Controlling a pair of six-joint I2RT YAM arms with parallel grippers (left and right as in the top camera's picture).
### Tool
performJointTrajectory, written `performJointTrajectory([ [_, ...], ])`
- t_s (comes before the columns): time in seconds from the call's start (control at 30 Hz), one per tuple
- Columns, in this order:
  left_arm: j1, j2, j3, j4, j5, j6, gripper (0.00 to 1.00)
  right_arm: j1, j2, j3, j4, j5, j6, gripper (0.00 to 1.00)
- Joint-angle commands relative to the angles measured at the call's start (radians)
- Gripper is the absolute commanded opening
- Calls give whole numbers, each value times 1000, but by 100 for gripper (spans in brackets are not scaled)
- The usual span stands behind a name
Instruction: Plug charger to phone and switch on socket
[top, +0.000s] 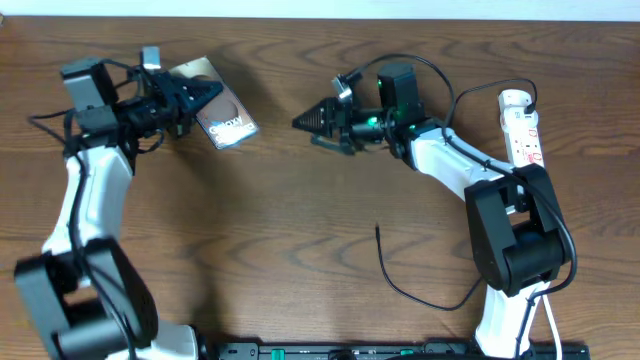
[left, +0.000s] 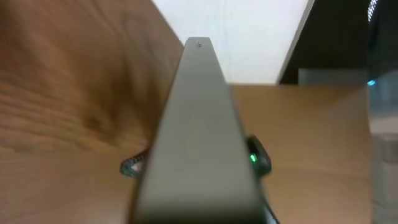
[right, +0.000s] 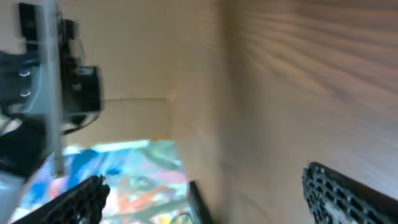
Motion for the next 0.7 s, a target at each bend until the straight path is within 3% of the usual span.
performJointTrajectory([
  [0.0,-2,43,18,14,145,63,7,-24,-31,51,-190,168,-263,99],
  [0.27,-16,80,18,14,156,210,7,-35,-42,311,-825,665,-519,99],
  [0.5,-82,95,18,13,156,288,7,-14,-42,466,-1120,1008,-531,99],
  [0.67,-129,118,18,13,156,322,7,-9,-42,469,-1218,1057,-540,99],
])
